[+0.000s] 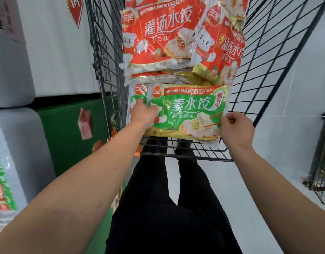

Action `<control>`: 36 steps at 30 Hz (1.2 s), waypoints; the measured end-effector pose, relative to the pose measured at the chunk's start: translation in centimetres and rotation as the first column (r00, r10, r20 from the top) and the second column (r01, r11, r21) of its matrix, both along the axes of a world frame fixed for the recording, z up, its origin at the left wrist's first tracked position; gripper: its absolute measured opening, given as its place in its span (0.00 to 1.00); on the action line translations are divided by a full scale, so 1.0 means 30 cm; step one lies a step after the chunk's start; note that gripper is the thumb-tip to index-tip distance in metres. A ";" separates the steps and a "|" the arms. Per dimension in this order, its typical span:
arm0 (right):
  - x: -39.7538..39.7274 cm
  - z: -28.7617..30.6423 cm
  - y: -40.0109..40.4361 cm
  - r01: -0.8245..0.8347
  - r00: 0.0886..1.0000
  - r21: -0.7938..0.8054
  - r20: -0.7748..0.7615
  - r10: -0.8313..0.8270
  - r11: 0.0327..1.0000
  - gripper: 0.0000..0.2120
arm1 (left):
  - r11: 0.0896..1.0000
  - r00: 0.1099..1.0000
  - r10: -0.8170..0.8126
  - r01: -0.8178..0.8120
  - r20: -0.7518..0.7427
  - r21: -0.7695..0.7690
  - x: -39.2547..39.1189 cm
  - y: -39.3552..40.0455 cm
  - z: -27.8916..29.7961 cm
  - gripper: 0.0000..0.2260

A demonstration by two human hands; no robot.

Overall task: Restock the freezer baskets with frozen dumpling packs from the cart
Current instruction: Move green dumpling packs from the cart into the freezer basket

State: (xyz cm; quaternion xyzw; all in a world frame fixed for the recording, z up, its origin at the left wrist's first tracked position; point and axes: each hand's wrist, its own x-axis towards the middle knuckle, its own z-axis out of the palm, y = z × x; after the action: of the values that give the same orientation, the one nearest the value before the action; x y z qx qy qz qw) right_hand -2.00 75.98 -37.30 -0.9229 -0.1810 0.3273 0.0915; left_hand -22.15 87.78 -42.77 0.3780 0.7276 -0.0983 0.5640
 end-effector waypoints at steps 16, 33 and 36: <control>0.021 0.062 0.021 0.102 0.992 0.130 -0.092 -0.091 0.986 0.06 | 0.789 0.780 0.614 -0.608 0.116 -0.084 -0.054 -0.085 0.122 0.02; 0.151 0.402 -0.113 -0.041 0.905 0.371 -0.380 0.192 0.928 0.11 | 0.629 0.738 0.613 -0.673 0.284 0.390 -0.143 -0.477 0.657 0.09; 0.061 0.461 -0.096 -0.171 0.855 0.451 -0.374 0.359 0.876 0.10 | 0.527 0.662 0.678 -0.741 0.321 0.416 -0.264 -0.563 0.715 0.11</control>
State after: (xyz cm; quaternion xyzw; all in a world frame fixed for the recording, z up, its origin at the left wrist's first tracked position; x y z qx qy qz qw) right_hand -0.17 73.10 -23.47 -0.7491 -0.3465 0.4955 0.2707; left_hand -30.09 70.88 -21.34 0.1896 0.7805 0.3604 0.4744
